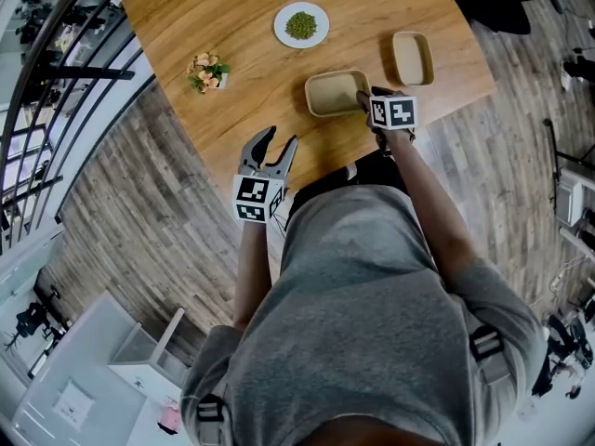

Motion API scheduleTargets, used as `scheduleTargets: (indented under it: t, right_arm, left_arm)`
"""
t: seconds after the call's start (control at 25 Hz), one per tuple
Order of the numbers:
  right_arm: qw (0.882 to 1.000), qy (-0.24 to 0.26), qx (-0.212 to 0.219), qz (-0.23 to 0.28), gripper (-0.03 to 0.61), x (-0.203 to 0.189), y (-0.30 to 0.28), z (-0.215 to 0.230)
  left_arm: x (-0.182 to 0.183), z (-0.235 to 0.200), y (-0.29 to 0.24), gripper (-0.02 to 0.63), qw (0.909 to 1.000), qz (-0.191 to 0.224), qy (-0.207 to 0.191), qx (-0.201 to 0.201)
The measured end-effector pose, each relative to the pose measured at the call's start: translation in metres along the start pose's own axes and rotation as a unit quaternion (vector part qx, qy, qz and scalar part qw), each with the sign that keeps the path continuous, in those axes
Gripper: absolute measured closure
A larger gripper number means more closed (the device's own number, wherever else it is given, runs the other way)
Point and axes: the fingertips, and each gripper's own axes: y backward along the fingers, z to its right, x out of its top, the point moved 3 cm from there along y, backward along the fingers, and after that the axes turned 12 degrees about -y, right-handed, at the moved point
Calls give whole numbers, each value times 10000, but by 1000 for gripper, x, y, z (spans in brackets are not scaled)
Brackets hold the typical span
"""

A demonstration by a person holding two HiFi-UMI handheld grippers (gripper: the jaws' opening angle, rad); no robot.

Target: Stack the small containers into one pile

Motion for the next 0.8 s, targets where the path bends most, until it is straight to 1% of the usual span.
scheduleTargets:
  t: [0.4,0.6,0.8]
  right_arm:
    - [9998,8,91,190,382,1,12,7]
    - [9994,-87,104,316,382,6,23,19]
    - [9983,-205,209,497,380,12,36,27]
  left_arm:
    - [4,10,-7,411,9999,53,-91,-96]
    - [11,17,-12,411,9998,88,-153,-134]
    - [17,21,-17,411,9997,116,-177,-126]
